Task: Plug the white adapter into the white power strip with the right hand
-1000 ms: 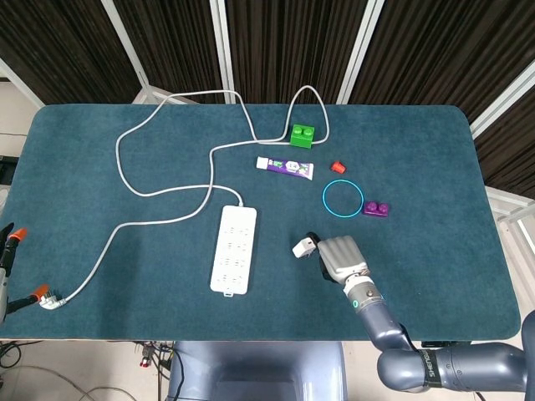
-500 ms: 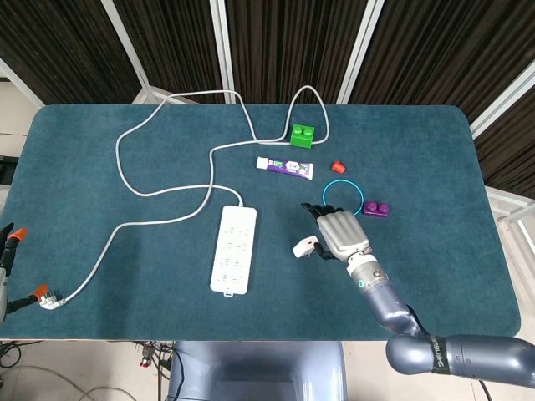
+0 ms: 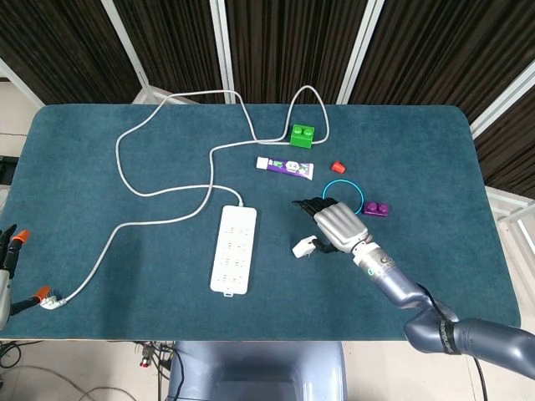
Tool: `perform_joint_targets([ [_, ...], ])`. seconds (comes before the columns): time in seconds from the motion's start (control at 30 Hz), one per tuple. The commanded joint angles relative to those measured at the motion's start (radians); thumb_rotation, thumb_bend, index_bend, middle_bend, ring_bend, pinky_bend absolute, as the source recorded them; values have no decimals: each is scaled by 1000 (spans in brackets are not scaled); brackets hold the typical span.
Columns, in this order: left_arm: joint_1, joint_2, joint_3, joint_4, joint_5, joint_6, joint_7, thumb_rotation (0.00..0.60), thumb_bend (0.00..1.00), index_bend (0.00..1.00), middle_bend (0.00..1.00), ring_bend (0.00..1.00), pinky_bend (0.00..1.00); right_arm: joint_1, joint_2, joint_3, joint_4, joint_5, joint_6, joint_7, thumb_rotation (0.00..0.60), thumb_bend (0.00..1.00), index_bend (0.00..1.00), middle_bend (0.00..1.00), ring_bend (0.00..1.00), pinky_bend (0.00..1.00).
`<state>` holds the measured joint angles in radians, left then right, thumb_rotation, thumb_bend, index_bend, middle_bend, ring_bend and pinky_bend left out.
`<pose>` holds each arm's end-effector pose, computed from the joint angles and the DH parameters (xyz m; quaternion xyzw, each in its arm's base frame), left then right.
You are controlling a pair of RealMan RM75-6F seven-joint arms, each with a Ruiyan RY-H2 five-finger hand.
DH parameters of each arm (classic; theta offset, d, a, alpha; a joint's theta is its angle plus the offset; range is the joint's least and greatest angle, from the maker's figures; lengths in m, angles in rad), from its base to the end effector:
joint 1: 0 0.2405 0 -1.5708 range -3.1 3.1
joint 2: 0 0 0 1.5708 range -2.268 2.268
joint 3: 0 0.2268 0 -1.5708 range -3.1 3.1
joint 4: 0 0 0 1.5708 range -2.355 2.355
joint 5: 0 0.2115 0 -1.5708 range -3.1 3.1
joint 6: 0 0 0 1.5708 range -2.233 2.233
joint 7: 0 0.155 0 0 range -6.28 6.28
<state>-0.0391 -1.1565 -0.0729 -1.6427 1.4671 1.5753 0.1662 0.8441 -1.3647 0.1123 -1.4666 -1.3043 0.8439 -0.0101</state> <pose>-0.2819 0.1803 0.1494 -0.5706 -0.3489 -0.3698 0.6449 -0.1197 -0.3540 0.0109 0.7863 -0.3557 0.3717 0.3420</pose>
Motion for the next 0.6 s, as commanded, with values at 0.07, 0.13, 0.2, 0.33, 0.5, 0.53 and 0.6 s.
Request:
perform_joint_targets([
  [0.07,0,-2,-1,0,-2,0,4,600,99,119,0,0,0,-3,-32,-35,79,-98,-20,102,600,428,91,169,161,212],
  [0.13,0,-3,-1,0,-3,0,8,600,100,119,0,0,0,-5,-34,-46,100,-128,-15,131,600,428,91,169,161,207],
  [0.2,0,-4,-1,0,-3,0,11,600,99,119,0,0,0,-7,-33,-53,111,-146,-12,152,600,424,91,169,161,202],
  [0.33,0,-6,-1,0,-2,0,16,600,99,119,0,0,0,-11,-21,-62,120,-174,-4,193,600,356,91,169,161,195],
  [0.5,-1,-10,2,0,0,-3,26,600,99,119,0,0,0,-9,-6,-73,122,-186,-20,203,600,335,91,169,161,193],
  [0.53,-1,-11,3,0,0,-4,28,600,99,119,0,0,0,-9,-9,-75,127,-188,-20,198,600,336,91,169,160,193],
  [0.6,-2,-12,4,-1,1,-5,30,600,99,120,0,0,0,-12,-18,-76,136,-189,-17,192,600,336,91,169,160,193],
])
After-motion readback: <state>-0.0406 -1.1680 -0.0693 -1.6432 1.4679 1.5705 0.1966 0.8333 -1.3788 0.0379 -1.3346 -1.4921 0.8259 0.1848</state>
